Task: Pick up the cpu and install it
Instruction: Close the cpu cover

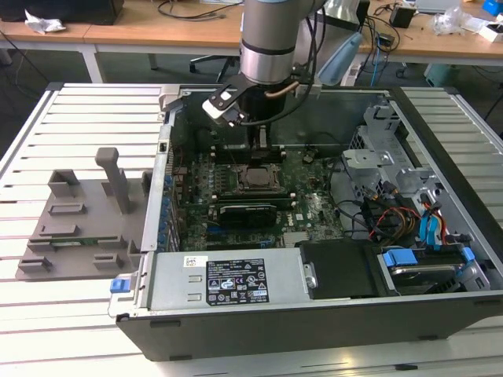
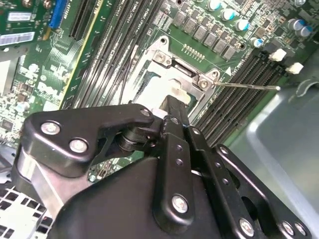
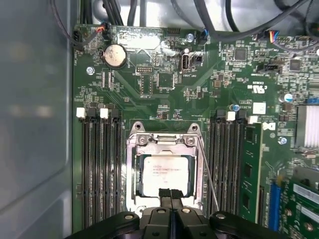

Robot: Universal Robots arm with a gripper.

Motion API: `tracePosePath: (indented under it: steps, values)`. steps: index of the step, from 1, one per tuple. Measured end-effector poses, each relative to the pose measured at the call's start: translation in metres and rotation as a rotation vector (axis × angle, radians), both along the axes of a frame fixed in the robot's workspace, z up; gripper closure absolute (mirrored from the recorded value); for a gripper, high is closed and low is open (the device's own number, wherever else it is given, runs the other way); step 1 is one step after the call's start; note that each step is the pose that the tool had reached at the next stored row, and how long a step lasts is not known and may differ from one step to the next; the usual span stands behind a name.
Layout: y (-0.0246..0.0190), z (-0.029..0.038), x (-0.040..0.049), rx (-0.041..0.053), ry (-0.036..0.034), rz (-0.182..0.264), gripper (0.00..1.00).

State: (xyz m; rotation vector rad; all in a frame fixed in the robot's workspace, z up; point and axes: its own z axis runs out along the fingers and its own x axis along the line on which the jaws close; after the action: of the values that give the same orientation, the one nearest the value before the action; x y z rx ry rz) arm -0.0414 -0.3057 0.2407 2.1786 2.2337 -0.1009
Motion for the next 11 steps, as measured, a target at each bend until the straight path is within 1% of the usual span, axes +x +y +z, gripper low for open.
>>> tracePosePath:
  steps: [6, 9, 11]
  values:
    - [0.0000, 0.0130, 0.0000, 0.0000, 0.0000, 0.000, 0.89]
    - [0.0000, 0.0241, 0.0000, 0.0001, 0.0000, 0.000, 0.89]
    - [0.0000, 0.0282, 0.0000, 0.0000, -0.0001, 0.000, 0.89]
